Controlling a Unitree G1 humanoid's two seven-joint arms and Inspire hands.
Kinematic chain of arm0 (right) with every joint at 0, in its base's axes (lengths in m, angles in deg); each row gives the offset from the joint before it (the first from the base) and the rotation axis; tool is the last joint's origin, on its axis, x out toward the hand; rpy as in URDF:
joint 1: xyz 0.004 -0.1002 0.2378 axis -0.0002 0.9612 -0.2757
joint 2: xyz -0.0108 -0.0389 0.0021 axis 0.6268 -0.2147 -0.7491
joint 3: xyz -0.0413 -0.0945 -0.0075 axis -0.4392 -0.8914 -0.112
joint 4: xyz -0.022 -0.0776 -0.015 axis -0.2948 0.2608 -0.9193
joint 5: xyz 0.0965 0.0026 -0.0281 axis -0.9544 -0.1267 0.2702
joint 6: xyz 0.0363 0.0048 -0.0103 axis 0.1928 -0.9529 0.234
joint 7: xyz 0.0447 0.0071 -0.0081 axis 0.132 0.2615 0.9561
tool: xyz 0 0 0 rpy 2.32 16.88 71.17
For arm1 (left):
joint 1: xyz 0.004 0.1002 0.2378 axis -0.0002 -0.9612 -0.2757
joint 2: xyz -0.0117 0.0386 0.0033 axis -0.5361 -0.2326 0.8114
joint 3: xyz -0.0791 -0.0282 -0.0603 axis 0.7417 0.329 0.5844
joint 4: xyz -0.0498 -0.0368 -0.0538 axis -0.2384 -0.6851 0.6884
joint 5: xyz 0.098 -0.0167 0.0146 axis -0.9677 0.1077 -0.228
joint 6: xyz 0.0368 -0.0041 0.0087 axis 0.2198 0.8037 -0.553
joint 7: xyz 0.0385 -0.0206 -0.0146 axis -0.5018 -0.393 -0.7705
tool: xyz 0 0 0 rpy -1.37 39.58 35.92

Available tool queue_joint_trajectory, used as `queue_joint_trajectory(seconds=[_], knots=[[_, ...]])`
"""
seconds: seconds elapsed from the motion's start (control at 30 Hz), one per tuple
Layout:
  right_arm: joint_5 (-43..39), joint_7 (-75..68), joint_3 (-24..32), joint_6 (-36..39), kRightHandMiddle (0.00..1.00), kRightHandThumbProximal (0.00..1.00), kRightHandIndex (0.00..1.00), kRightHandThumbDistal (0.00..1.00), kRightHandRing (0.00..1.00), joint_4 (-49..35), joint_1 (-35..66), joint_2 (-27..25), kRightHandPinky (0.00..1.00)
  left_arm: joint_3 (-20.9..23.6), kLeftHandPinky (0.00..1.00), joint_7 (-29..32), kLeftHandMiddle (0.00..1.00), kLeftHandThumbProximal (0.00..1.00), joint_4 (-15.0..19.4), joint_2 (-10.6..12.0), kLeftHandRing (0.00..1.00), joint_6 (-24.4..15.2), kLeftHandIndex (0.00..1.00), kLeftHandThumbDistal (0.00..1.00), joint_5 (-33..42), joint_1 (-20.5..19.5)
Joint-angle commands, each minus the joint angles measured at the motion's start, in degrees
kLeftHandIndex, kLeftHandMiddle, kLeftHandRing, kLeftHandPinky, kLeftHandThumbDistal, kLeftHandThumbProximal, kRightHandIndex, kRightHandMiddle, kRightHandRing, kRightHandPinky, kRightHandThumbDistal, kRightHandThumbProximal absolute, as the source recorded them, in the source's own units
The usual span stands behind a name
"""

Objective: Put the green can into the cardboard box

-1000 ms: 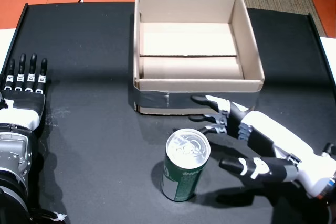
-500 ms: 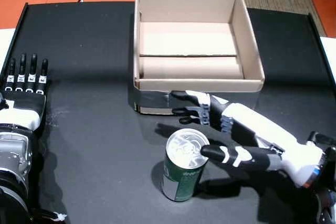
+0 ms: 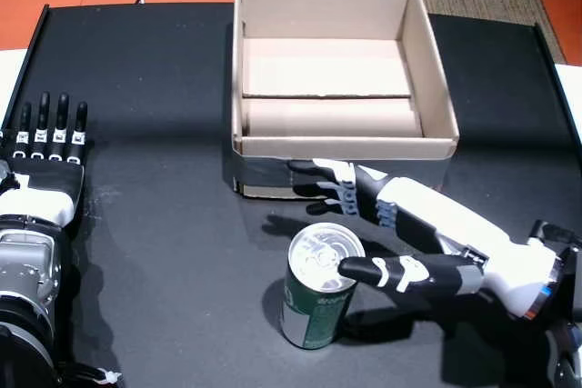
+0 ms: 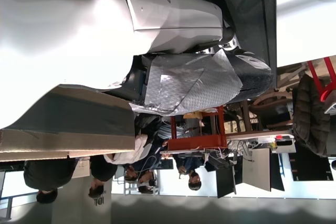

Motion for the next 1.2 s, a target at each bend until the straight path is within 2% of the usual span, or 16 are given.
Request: queue_joint_trajectory(seconds=[0.0,0.23,0.4,0.63,0.83,0.93,1.1,1.17], knots=[[0.51,0.41,-0.05,0.55,0.98,0.75,0.92,1.0,1.0,0.6,-0.29,-0.8,1.0,-0.06,0.89,-0.19,0.66,1.0,0.16,0.3,0.76,-0.55,0.62,0.0,0.08,0.21],[0.59,1.87,-0.25,0.14,1.0,0.74,0.94,1.0,1.0,0.35,-0.13,-1.38,1.0,-0.05,0.9,0.42,0.7,1.0,0.18,0.41,0.8,-0.41,0.67,0.0,0.14,0.07],[0.25,3.5,-0.47,-0.85,1.0,0.74,0.96,1.0,1.0,0.19,0.07,-1.39,1.0,-0.1,0.89,-0.4,0.69,1.0,0.17,0.61,0.79,-0.95,0.66,0.0,0.02,0.2],[-0.46,7.28,-0.43,-3.95,1.0,0.62,0.97,1.0,1.0,0.92,-0.43,-0.86,1.0,-0.17,0.87,-0.76,0.67,1.0,0.21,0.85,0.77,-1.04,0.66,0.0,0.02,0.42],[2.31,7.66,-1.97,-6.16,1.0,0.63,0.99,1.0,1.0,2.58,-2.5,-0.66,1.0,-0.62,0.86,-1.16,0.62,1.0,0.18,0.9,0.74,-0.97,0.59,0.0,-0.41,0.63],[4.08,7.06,-3.0,-7.11,1.0,0.63,0.99,1.0,1.0,4.35,-4.47,-0.17,1.0,-0.33,0.9,0.21,0.64,1.0,0.18,0.93,0.75,-0.3,0.61,0.0,0.07,0.57],[8.28,3.15,-4.79,-8.38,0.99,0.62,1.0,1.0,1.0,6.68,-7.7,1.49,1.0,0.15,0.87,-0.17,0.62,1.0,0.14,1.3,0.74,-0.72,0.58,0.0,0.54,0.75],[9.56,0.86,-5.28,-7.87,0.97,0.65,0.98,1.0,1.0,7.43,-8.63,2.35,1.0,-0.03,0.88,-0.57,0.63,1.0,0.19,1.52,0.75,-1.08,0.59,0.0,0.34,0.85]])
